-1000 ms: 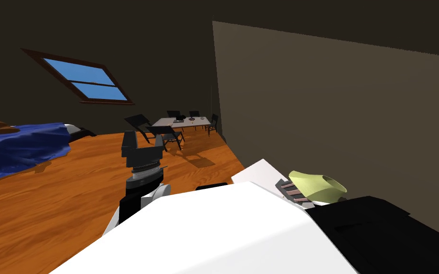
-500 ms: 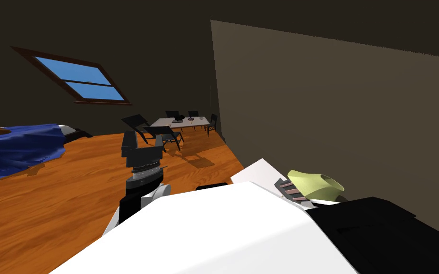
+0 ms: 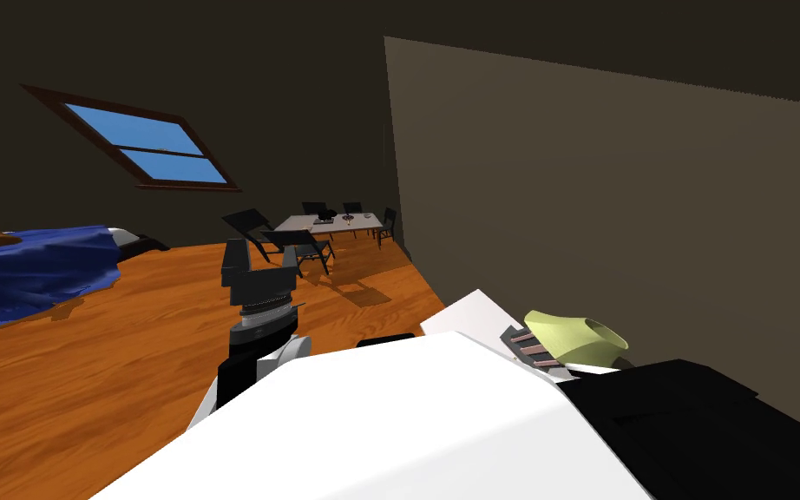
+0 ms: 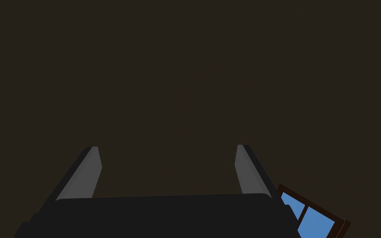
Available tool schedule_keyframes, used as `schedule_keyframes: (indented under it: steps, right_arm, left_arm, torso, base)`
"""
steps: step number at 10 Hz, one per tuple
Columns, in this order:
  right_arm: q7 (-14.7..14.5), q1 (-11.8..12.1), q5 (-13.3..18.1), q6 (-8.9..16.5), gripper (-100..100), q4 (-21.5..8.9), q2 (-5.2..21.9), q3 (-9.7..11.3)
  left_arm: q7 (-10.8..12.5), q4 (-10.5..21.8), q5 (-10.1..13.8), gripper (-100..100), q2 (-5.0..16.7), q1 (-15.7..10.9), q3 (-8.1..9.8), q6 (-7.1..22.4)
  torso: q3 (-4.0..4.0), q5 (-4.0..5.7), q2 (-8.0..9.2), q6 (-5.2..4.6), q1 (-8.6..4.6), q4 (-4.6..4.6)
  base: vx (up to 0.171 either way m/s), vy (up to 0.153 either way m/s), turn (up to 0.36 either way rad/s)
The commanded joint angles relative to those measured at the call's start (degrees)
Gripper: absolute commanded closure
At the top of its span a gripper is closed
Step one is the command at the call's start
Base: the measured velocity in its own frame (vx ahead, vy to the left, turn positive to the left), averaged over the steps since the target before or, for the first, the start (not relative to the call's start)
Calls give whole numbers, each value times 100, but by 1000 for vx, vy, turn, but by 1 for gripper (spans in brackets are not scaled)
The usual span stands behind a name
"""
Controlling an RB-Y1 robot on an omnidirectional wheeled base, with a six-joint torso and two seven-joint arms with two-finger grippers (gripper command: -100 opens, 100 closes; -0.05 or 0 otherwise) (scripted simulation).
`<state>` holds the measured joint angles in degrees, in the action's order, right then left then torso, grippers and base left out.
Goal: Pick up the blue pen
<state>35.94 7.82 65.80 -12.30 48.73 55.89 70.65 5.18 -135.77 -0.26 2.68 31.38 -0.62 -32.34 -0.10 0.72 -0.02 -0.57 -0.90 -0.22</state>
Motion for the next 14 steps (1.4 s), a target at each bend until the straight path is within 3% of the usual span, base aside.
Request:
schedule_keyframes:
  steps: [1,2,3,4,7,9,10,12,13,14]
  right_arm:
    - [-208,174,44,-149,100,-114,-80,-286]
    - [-417,377,83,-299,100,-227,-158,-483]
    - [-458,377,83,-299,100,-227,-158,-702]
    - [-458,377,83,-299,100,-227,-158,-763]
    - [-955,784,162,-601,100,-453,-314,-1331]
    - [-959,784,162,-601,100,-453,-314,-1618]
    - [-1210,987,202,-752,100,-566,-392,-1790]
    - [-1210,987,202,-752,100,-566,-392,-2046]
    - [-1460,1190,241,-902,100,-679,-470,-2254]
    - [-1460,1190,241,-902,100,-679,-470,-2399]
  left_arm:
    - [0,0,0,0,0,0,0,0]
    - [0,0,0,0,0,0,0,0]
    - [0,0,0,0,0,-1,-1,0]
    - [0,0,0,0,0,0,0,0]
    - [0,0,0,0,0,0,0,0]
    - [0,0,0,0,0,0,0,0]
    - [0,0,0,0,0,0,0,0]
    - [0,0,0,0,0,0,0,0]
    - [0,0,0,0,0,0,0,0]
    - [0,0,0,0,0,0,0,0]
  torso:
    - [0,0,0,0,0,0]
    - [3,2,8,-4,4,-1]
    - [4,5,14,-8,7,-4]
    - [2,6,6,-5,1,-3]
    - [1,16,7,-7,-3,-6]
    - [1,16,9,-6,-4,-7]
    - [2,17,8,-3,-12,-5]
    - [1,17,9,-4,-5,-7]
    - [2,17,10,-3,-12,-6]
    - [1,19,11,-6,-4,-9]
  base:
    - [-19,16,68]
    - [-20,34,154]
    - [6,13,40]
    - [0,0,0]
    - [10,29,83]
    - [3,10,29]
    - [11,31,92]
    - [4,11,32]
    - [9,25,79]
    - [7,20,58]
